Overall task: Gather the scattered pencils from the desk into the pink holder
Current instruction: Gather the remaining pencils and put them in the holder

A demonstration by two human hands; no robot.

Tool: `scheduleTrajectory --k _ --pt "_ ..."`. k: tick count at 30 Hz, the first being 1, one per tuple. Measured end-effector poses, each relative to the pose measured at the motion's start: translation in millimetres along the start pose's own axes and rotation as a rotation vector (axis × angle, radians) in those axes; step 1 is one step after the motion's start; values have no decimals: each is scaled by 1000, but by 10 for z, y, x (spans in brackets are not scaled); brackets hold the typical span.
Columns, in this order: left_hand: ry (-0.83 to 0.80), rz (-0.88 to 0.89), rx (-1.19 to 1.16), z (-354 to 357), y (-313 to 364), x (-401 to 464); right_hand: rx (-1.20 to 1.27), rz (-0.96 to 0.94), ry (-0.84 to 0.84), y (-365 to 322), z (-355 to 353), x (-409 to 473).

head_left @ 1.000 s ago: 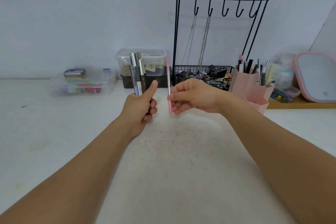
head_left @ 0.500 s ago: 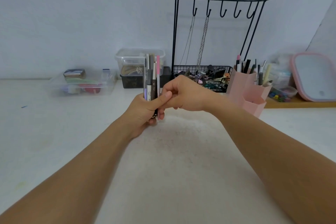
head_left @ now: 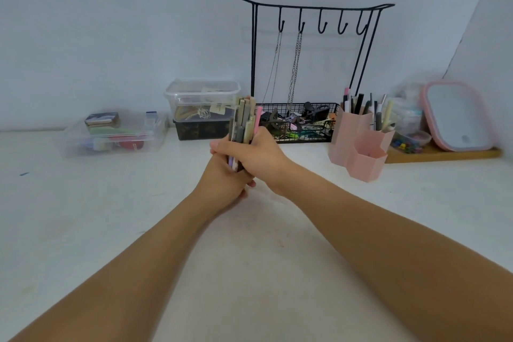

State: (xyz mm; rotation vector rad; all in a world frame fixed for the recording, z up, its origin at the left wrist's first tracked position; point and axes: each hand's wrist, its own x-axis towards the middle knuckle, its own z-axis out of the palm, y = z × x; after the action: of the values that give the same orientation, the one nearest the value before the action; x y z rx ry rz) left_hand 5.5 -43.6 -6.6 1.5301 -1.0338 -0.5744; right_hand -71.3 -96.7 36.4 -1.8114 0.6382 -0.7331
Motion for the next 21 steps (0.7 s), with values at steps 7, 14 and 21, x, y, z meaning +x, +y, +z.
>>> scheduleTrajectory --k 7,14,21 --pt "-219 152 206 -121 -71 -13 95 -18 251 35 -295 -155" --pt "-163 154 160 -86 -71 -26 -111 -24 353 219 -699 -526" --pt "-179 141 120 -110 -101 -45 -551 -45 541 184 -1124 -568"
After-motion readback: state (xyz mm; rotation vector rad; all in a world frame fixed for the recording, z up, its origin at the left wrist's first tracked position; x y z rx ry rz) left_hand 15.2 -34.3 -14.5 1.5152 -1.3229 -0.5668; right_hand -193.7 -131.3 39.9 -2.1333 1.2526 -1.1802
